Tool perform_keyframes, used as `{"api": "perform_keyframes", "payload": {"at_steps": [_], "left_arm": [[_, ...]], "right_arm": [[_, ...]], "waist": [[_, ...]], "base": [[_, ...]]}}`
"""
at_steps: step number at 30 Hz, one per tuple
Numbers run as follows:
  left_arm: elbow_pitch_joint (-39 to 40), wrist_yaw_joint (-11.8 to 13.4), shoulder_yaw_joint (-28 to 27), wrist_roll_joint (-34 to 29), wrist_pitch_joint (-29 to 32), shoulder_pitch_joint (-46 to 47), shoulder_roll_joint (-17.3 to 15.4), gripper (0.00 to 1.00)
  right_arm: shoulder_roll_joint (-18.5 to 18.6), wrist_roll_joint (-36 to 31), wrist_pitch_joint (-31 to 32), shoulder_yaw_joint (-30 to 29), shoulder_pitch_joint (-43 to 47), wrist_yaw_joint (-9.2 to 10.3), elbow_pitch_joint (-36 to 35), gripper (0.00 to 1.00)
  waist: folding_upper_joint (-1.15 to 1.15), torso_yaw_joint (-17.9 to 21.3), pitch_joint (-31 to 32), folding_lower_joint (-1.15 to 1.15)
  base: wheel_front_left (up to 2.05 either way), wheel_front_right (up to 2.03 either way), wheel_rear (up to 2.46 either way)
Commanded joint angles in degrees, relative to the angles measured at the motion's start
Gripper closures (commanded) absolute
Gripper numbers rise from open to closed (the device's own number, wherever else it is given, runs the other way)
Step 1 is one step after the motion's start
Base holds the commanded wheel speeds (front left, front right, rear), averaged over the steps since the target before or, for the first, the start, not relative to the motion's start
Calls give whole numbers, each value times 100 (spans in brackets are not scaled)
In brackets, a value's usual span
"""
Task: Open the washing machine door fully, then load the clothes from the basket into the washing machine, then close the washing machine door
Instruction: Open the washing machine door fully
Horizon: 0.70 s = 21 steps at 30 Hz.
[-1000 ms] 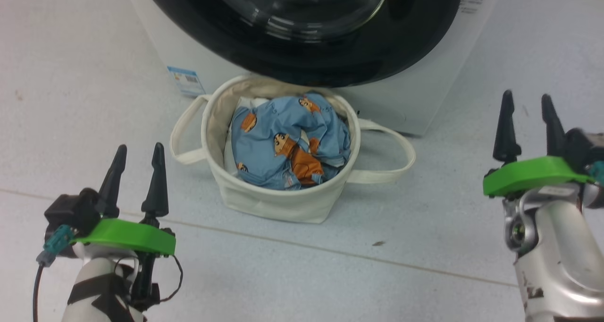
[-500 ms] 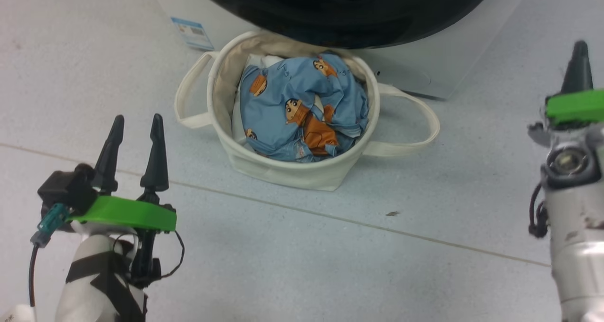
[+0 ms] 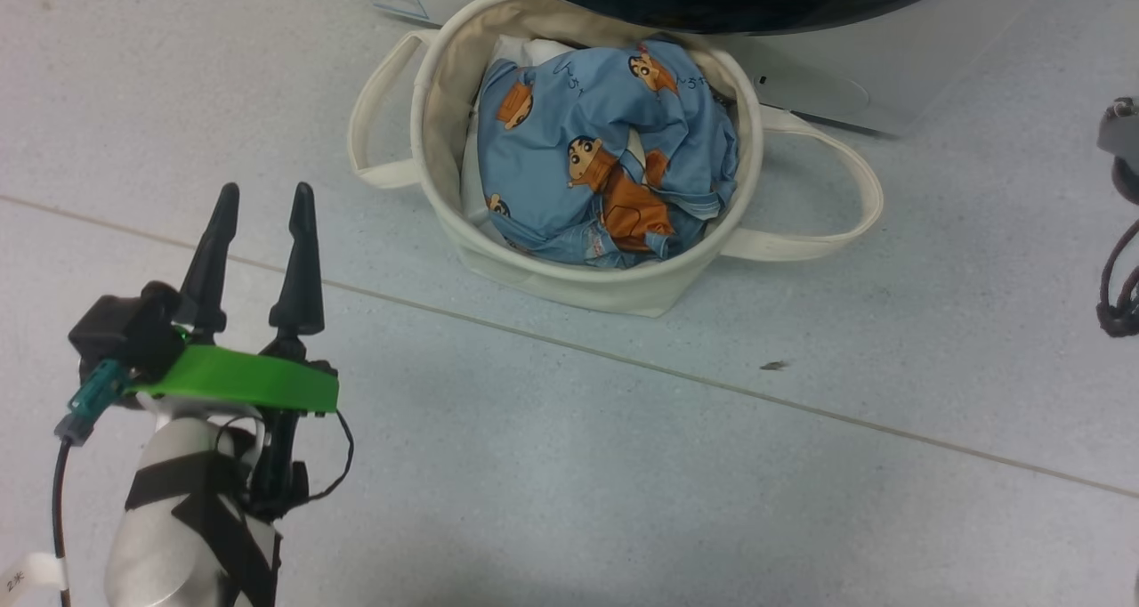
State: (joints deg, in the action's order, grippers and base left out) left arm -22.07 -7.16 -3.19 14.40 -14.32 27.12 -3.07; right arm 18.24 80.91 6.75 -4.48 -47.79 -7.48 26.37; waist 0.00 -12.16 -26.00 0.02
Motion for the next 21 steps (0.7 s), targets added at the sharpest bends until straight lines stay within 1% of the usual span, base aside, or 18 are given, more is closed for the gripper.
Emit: {"api": "perform_keyframes", "payload": {"at_steps": [1, 5, 9, 16, 19, 21], "left_arm": [[169, -32, -209, 31, -68, 42, -175, 0], [165, -32, -188, 37, -68, 41, -164, 0], [258, -33, -228, 40, -68, 77, -174, 0], [583, -33, -297, -42, -68, 126, -154, 0], [609, -33, -301, -47, -68, 121, -139, 0], [612, -33, -314, -63, -68, 107, -129, 0]], "right_arm": [[83, 176, 210, 108, -186, -1, -205, 100], [247, 318, 494, 211, -396, -1, -194, 100], [321, 364, 645, 340, -764, -1, -158, 100], [302, 396, 907, 583, -1256, -1, -62, 100], [297, 396, 1003, 663, -1329, -1, -3, 100], [318, 316, 1171, 843, -1326, -1, 50, 100]], "waist": [[0, -40, -24, -2], [0, -103, -54, -2], [0, -157, -214, -2], [0, -184, -438, -2], [0, -174, -454, -2], [0, -154, -430, -2]], "base": [[0, 0, 0], [0, 0, 0], [0, 0, 0], [0, 0, 0], [0, 0, 0], [0, 0, 0]]}}
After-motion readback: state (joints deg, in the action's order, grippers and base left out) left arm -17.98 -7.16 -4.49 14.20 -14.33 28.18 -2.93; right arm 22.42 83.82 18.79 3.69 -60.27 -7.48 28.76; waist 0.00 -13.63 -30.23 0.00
